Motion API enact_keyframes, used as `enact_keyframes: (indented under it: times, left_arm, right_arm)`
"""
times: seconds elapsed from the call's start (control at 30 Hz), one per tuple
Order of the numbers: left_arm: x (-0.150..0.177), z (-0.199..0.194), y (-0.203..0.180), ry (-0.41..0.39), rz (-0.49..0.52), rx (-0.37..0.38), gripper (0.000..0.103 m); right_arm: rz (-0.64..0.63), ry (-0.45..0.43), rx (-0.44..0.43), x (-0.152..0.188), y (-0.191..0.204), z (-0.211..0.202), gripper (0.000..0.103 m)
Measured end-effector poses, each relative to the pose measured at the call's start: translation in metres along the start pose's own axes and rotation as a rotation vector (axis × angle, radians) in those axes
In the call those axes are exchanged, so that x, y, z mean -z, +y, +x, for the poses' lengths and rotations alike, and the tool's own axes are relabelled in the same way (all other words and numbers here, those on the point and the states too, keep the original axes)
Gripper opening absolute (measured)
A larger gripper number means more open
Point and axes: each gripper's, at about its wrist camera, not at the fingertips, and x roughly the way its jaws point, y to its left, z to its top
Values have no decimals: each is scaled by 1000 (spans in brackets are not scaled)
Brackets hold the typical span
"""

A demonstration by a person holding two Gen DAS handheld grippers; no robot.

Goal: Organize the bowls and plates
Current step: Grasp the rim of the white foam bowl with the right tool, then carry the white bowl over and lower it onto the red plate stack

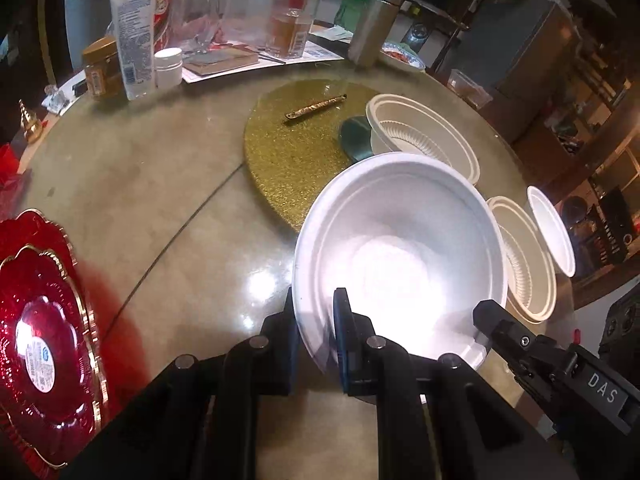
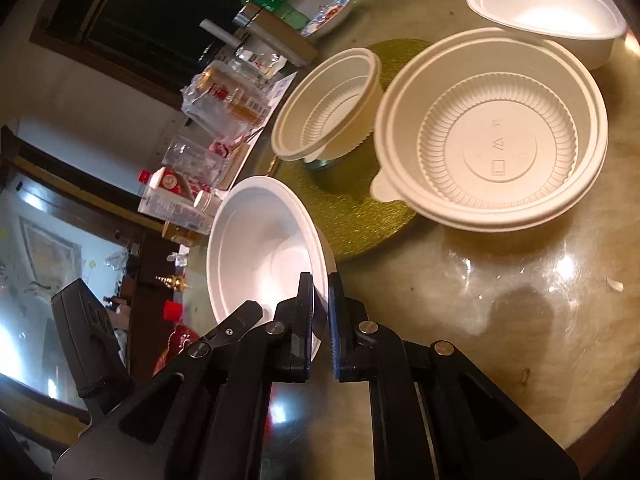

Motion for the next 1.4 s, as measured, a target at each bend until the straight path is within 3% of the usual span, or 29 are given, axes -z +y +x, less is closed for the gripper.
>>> enact_keyframes:
  times: [0.7, 1.13, 1.4]
  left_arm:
    - [21, -82, 53, -157, -63, -1, 13]
    - [59, -135, 138, -276, -260, -109, 13]
    - [72, -128, 178, -245, -355, -160, 13]
  right_arm:
    - [-144, 48, -90, 28, 70, 4, 7]
    - [-297, 215, -182, 78, 146, 58, 7]
    - [-341, 309, -176, 108, 172, 100, 7]
